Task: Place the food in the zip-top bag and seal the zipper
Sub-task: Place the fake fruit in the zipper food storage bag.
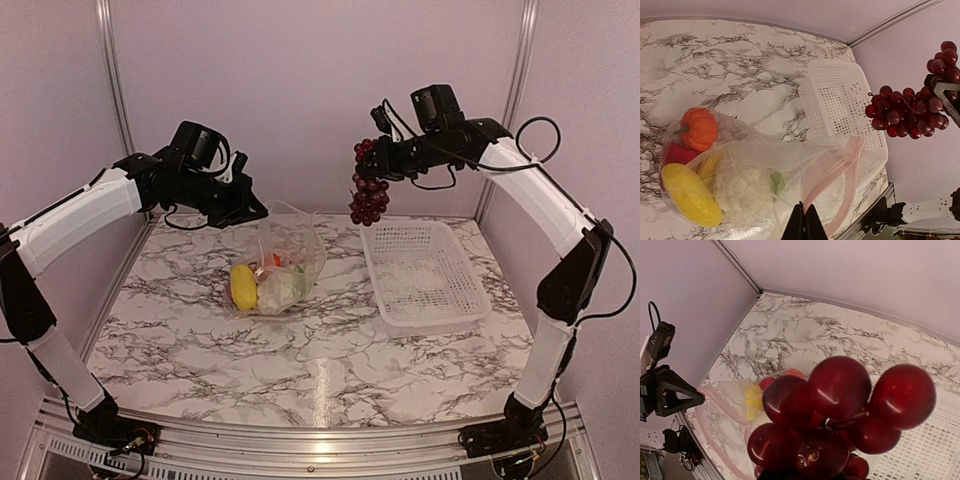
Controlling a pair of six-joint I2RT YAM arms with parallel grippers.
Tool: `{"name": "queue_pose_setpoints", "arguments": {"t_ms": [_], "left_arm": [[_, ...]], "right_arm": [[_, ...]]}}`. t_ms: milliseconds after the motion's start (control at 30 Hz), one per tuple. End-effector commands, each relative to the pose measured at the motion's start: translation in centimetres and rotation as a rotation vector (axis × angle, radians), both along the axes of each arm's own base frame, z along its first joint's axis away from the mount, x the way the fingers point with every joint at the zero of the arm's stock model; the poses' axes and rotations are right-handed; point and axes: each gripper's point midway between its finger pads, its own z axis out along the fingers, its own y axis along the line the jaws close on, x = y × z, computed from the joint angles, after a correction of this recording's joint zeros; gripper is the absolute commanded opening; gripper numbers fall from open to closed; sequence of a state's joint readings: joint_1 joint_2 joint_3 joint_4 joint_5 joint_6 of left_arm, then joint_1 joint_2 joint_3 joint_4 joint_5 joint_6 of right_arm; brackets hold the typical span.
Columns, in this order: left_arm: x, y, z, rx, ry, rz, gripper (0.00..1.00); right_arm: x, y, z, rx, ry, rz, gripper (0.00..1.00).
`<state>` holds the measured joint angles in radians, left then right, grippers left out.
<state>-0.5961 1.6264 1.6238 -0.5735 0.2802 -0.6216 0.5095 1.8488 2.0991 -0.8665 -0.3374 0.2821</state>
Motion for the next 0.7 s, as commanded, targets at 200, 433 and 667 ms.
{"name": "queue_pose_setpoints", "arguments": {"t_ms": [200, 433, 667], "left_arm": [[0.8, 0.2, -0.5, -0.001, 0.008, 0.01, 0.0], [1.1, 0.2, -0.7, -0.004, 0.012, 0.017, 0.0], [1.2, -0.2, 0.1, -0.048, 0.012, 0.019, 0.0]], "right_arm": [[-5.2, 8.3, 8.4, 0.331, -0.057, 0.289, 0.16], [-7.3, 10.6, 9.8, 0.42, -0.029, 0.373, 0.18], [-8.0, 12.8, 8.4, 0.416, -0.004, 0.423, 0.18]]}}
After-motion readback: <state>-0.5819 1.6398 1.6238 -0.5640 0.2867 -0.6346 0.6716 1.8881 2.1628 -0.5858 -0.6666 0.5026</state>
